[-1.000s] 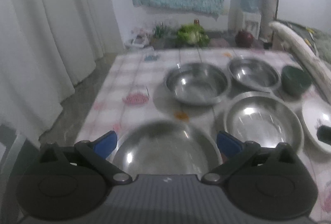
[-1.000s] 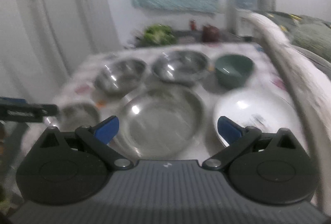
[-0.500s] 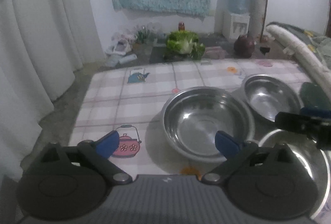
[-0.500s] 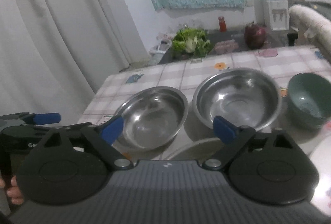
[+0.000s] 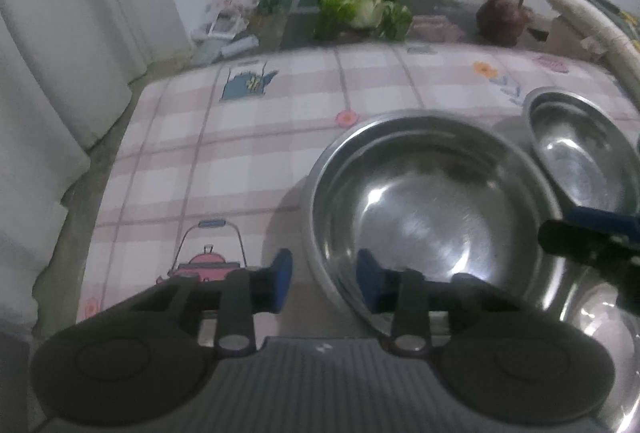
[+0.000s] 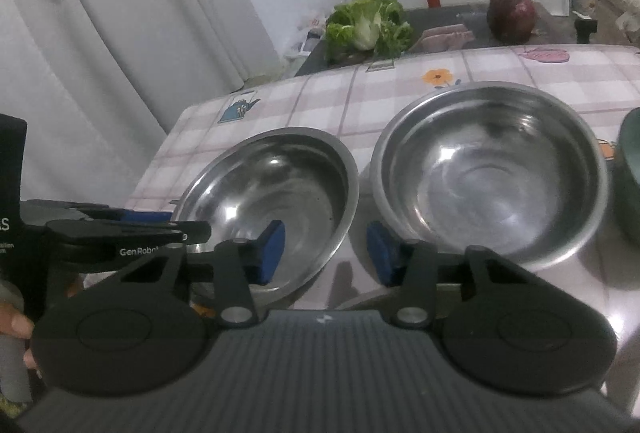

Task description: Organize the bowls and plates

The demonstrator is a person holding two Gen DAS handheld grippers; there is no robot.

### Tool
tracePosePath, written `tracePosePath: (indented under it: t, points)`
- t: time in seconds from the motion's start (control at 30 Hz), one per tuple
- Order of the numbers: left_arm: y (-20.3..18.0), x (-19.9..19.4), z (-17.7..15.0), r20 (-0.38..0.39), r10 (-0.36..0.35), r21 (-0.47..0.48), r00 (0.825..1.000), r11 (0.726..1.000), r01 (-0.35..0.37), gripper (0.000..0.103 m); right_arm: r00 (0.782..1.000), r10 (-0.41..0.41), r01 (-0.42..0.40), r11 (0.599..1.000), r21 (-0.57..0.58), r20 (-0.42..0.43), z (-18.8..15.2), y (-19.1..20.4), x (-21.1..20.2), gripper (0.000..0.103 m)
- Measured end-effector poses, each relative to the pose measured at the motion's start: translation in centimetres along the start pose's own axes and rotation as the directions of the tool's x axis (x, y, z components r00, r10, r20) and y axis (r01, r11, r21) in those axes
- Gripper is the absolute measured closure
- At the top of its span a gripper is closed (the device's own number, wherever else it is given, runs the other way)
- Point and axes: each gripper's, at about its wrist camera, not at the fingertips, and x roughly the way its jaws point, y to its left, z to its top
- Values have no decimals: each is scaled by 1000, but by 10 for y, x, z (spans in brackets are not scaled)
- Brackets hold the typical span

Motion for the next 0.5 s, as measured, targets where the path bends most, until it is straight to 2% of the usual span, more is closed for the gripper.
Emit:
tracePosePath:
  t: [0.03,0.13,0.2,0.37,0.43,0.5]
  points:
    - [2,2,0,-11,-2,-9,1000,1000,1,70,1000,3,-3,1000,-3,-6,1,0,4,71]
    - [8,1,0,-24,-3,-26,1000,1000,3,76,1000,9,-9,1000,-17,-21,2,1,10,80]
    - [13,-1,-1,-34,2,-33,999,999,-4,79,999,28,-29,999,-31,-33,2,4,12,82]
    - [32,-14,-9,-27,-12,-66,1000,998,10,77,994,90,-95,991,-97,-60,-1,18,8,80]
    - [38,-17,-9,-16,-4,-74,1000,997,3,63,994,91,-96,990,-105,-55,2,18,7,80]
    - [41,-17,-8,-14,12,-90,1000,996,-13,40,996,71,-75,993,-94,-46,8,15,9,80]
